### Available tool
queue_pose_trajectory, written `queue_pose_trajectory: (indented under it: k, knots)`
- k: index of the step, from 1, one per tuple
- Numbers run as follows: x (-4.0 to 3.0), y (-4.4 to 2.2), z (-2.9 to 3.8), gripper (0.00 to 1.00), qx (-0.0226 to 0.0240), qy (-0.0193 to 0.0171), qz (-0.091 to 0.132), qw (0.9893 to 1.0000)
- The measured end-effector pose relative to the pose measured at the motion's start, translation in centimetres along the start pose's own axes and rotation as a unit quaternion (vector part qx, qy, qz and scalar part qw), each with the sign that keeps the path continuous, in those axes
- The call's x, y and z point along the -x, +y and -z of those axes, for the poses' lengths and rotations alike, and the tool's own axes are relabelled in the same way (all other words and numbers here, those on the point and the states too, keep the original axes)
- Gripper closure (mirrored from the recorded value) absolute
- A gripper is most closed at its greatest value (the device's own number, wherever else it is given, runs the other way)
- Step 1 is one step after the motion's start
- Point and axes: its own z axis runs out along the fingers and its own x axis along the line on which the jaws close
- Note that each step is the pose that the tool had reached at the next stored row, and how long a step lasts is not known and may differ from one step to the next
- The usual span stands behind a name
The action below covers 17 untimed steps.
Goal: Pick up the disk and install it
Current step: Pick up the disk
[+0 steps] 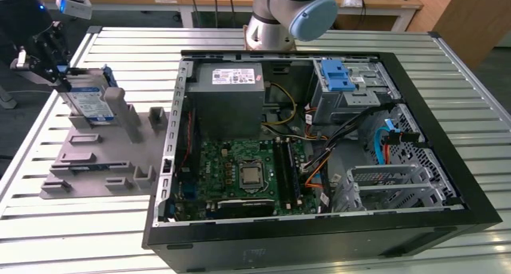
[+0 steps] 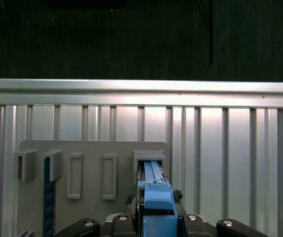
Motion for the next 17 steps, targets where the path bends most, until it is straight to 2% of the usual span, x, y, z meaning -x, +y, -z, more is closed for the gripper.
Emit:
queue_pose_trajectory:
  k: [17]
  knots:
    - [0.07, 0.03, 1.50, 0.64, -0.0001, 0.0000, -0.001, 1.0000]
